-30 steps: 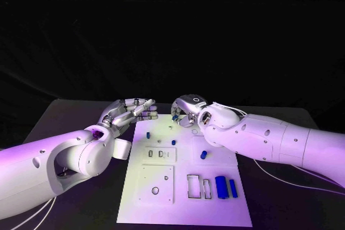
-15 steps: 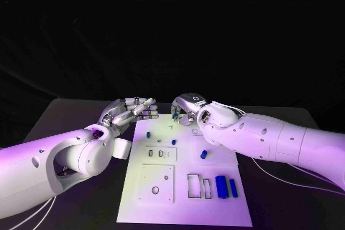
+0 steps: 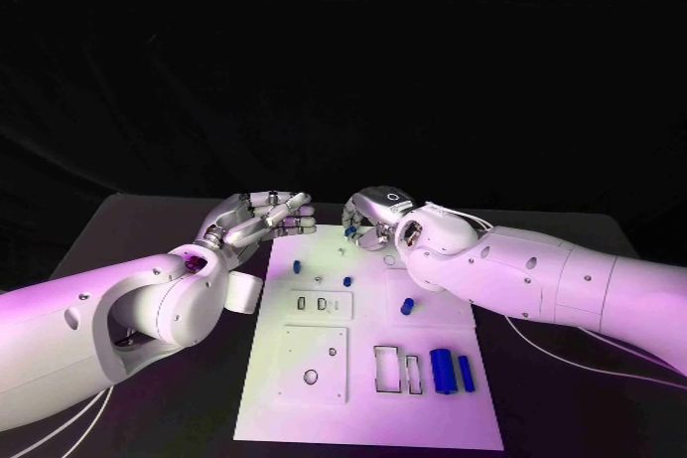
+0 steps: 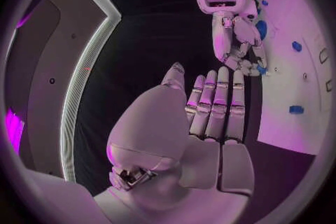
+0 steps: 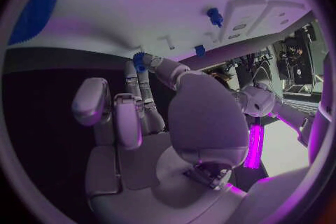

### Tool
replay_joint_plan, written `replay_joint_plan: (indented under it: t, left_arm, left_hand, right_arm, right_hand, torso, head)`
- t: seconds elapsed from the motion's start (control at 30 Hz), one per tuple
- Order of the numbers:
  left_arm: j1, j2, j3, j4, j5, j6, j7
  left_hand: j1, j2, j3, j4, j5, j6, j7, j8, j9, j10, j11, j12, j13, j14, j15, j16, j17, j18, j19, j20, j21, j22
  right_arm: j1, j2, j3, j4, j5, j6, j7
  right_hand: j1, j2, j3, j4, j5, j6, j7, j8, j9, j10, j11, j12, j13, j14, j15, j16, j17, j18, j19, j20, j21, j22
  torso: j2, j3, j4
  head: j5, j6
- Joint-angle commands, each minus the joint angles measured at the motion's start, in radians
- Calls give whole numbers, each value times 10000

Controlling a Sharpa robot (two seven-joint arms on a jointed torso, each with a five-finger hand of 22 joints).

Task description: Assemble the parts on the task board

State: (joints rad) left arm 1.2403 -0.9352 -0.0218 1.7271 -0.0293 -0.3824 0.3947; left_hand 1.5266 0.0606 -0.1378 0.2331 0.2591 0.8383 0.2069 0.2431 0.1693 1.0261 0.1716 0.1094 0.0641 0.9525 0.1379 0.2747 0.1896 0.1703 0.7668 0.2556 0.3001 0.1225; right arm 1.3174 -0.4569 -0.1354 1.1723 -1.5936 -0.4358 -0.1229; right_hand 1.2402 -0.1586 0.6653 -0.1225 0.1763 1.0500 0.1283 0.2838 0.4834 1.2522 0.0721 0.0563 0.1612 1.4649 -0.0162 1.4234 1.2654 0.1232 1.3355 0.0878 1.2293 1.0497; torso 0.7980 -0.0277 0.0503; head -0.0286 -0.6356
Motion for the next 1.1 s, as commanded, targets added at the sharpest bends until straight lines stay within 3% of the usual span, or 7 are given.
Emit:
replay_joint_plan:
  t: [0.03, 0.57, 0.73, 0.8, 1.1]
  left_arm:
    - [21, 3, 11, 24, 26, 173, 46]
    - [23, -1, 11, 0, 27, 189, 17]
    - [25, -1, 11, -2, 29, 198, 7]
    - [25, -6, 11, -3, 29, 197, 3]
    - [27, -24, 11, -22, 34, 197, -7]
  left_hand:
    - [-82, -22, -52, 7, -46, -30, 70, -30, -15, 19, 64, -55, 14, -36, 63, -37, 17, 118, 80, 0, -38, -12]
    - [-76, -19, -67, 11, -62, -40, 77, -42, -19, 10, 71, -84, 14, -38, 67, -53, 24, 118, 84, 4, -54, -27]
    - [-76, -20, -75, 14, -74, -41, 80, -45, -19, 8, 73, -93, 14, -39, 69, -59, 27, 119, 86, 5, -59, -33]
    - [-76, -20, -75, 14, -74, -41, 80, -45, -19, 8, 73, -93, 14, -39, 69, -59, 27, 119, 86, 5, -59, -33]
    - [-81, -22, -87, 19, -95, -43, 84, -49, -21, 6, 76, -105, 14, -39, 71, -66, 30, 119, 89, 7, -66, -40]
  right_arm:
    - [-73, 7, -45, 64, -34, 270, 86]
    - [-78, 51, -45, 20, -39, 161, 27]
    - [-75, 103, -46, -90, -39, 631, -69]
    - [-74, 108, -48, -104, -42, 752, -82]
    - [-71, -172, -50, 227, -117, 573, -129]
  right_hand:
    - [-1, -57, 63, 2, 27, -42, -13, 45, 1, -14, -67, 63, 7, 501, 22, 37, -7, -154, -44, 7, 33, 10]
    - [-28, -125, 109, 2, 46, -97, -3, 20, 34, -61, -55, 59, 11, 495, 34, 48, -1, -140, -92, 21, 8, -18]
    - [-406, -664, 208, 147, -30, -1100, 376, -639, -191, -1262, 326, 43, -252, 336, 356, -184, -523, -44, -469, 285, -364, -468]
    - [-457, -835, -61, 179, 0, -1436, 425, -882, -331, -1810, 409, 66, -383, 262, 428, -306, -791, 28, -657, 391, -601, -739]
    - [-261, -844, -532, 132, 26, -1410, 400, -933, -428, -1976, 401, 154, -434, 217, 424, -382, -990, 52, -693, 410, -706, -802]
  torso:
    - [15, 8, -2]
    - [30, -6, -2]
    - [30, -13, 9]
    - [32, -12, 8]
    - [19, -10, -10]
  head:
    - [9, 8]
    - [7, 28]
    - [-12, 31]
    - [-11, 34]
    - [-7, 33]
